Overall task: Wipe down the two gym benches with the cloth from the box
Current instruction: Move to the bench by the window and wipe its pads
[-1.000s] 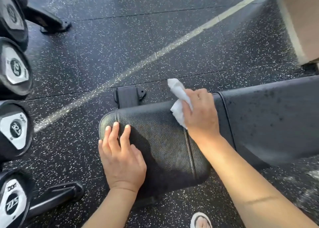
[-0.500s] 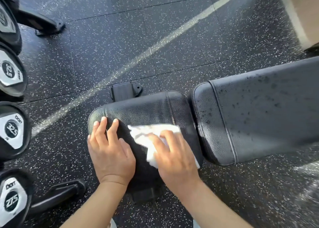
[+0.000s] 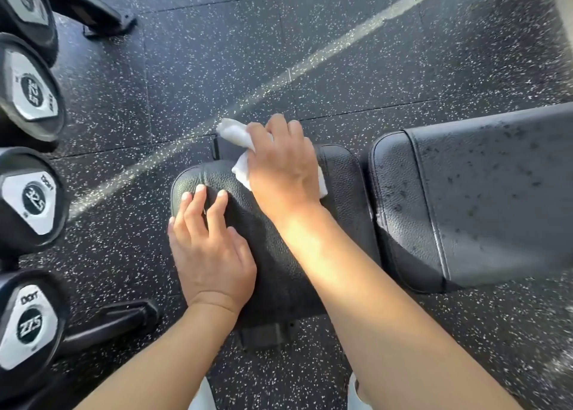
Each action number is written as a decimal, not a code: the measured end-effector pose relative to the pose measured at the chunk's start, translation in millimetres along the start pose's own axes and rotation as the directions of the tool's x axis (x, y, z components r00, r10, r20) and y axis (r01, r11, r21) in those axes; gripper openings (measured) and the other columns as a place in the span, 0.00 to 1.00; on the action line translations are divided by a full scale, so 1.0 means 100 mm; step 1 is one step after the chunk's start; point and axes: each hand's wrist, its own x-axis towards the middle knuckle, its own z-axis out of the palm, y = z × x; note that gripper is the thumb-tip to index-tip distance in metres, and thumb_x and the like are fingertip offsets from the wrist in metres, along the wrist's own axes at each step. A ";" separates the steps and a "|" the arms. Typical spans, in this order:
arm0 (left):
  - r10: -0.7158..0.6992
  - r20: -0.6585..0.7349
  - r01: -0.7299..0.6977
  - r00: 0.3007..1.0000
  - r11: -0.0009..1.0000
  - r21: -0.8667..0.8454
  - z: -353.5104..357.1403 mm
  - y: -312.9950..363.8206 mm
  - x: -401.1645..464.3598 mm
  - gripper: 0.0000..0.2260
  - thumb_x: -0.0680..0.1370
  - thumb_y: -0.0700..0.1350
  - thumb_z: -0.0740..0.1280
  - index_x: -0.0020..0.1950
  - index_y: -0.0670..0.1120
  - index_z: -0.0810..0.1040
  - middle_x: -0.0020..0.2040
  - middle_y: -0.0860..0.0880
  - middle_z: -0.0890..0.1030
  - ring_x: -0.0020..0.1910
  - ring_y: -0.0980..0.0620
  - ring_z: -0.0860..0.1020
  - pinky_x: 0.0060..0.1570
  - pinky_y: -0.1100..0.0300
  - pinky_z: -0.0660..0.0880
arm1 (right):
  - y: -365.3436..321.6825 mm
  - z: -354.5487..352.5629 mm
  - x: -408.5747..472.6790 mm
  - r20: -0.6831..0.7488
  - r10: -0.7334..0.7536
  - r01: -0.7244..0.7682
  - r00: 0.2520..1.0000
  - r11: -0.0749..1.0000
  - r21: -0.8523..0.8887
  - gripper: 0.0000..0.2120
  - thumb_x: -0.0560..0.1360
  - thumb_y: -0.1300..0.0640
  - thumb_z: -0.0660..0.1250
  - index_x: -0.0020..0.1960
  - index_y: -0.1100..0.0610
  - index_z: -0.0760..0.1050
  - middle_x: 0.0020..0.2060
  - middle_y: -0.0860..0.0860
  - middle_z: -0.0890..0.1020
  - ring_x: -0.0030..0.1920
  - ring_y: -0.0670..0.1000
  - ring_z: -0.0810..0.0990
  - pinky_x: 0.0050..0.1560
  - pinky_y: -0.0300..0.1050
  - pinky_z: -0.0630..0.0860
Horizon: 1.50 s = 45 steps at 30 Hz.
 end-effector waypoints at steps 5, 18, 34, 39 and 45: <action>0.008 -0.012 -0.008 1.000 1.000 -0.013 0.01 -0.02 -0.01 0.21 0.79 0.41 0.59 0.72 0.37 0.75 0.75 0.34 0.72 0.77 0.31 0.67 0.74 0.32 0.65 | 0.15 -0.19 -1.13 0.028 -0.091 0.088 0.995 0.991 0.100 0.15 0.77 0.59 0.66 0.62 0.53 0.79 0.50 0.52 0.77 0.46 0.56 0.74 0.47 0.52 0.75; 0.036 -0.041 -0.037 0.999 0.999 -0.018 0.04 -0.04 -0.01 0.22 0.80 0.42 0.59 0.73 0.39 0.74 0.75 0.35 0.71 0.77 0.33 0.66 0.78 0.38 0.61 | 0.83 -0.27 -0.27 -0.138 0.117 -0.088 0.983 0.975 0.202 0.14 0.79 0.65 0.64 0.63 0.61 0.80 0.52 0.60 0.78 0.50 0.61 0.75 0.50 0.53 0.73; 0.027 -0.056 -0.028 0.998 0.999 -0.016 0.04 -0.05 -0.01 0.23 0.80 0.43 0.58 0.74 0.40 0.73 0.75 0.36 0.70 0.77 0.34 0.66 0.78 0.39 0.61 | 0.68 -0.39 -1.84 0.076 -0.148 0.133 0.986 0.976 0.173 0.16 0.77 0.67 0.67 0.63 0.56 0.79 0.52 0.54 0.79 0.47 0.56 0.75 0.49 0.50 0.77; 0.005 -0.020 -0.005 1.000 1.000 -0.013 0.00 -0.01 0.00 0.23 0.81 0.44 0.57 0.74 0.41 0.74 0.75 0.37 0.71 0.77 0.34 0.67 0.78 0.38 0.62 | 0.46 -0.30 -0.73 0.071 -0.136 0.125 0.988 0.982 0.145 0.21 0.73 0.66 0.66 0.65 0.58 0.80 0.54 0.60 0.79 0.51 0.63 0.76 0.52 0.57 0.77; 0.005 0.010 -0.005 1.000 0.999 -0.041 -0.03 -0.04 0.01 0.23 0.81 0.44 0.57 0.75 0.42 0.74 0.76 0.37 0.71 0.78 0.34 0.66 0.76 0.36 0.63 | 0.30 -0.20 -0.55 0.057 -0.111 0.105 0.992 0.990 0.094 0.21 0.75 0.68 0.67 0.67 0.57 0.78 0.56 0.59 0.77 0.54 0.61 0.74 0.55 0.55 0.73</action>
